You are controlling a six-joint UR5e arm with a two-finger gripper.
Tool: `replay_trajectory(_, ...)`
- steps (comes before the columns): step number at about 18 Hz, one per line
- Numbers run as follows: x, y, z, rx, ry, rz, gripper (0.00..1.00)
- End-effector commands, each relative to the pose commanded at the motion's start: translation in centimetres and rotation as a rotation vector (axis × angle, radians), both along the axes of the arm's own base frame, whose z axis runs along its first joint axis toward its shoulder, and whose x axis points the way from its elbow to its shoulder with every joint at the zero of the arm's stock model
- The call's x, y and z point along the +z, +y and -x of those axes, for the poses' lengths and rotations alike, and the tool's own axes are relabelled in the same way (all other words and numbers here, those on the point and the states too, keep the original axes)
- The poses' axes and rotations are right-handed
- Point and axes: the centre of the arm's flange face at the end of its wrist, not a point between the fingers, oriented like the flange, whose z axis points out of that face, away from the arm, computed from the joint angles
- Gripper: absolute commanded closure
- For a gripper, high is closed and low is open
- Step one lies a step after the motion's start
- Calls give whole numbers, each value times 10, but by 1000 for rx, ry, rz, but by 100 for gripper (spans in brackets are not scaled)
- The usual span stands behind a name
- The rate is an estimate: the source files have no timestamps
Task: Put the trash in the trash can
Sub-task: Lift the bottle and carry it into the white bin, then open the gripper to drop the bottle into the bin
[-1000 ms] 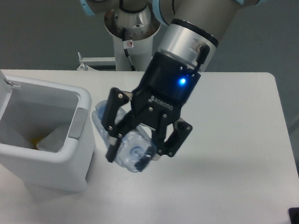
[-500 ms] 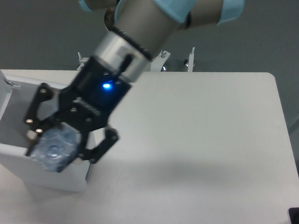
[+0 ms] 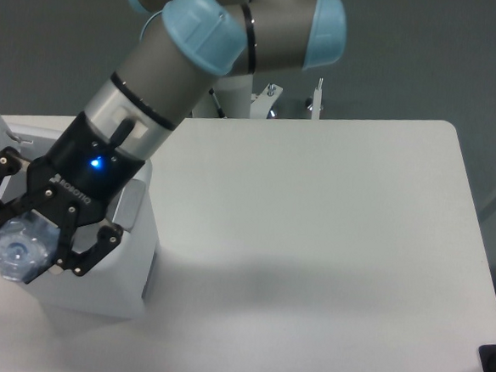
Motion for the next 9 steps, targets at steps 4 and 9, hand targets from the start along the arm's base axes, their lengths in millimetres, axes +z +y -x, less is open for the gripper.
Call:
replay_trajectory(4, -3, -2, -1, 0, -2, 6, 37)
replay_trajectory(9, -5, -5, -1, 15, 23, 20, 25)
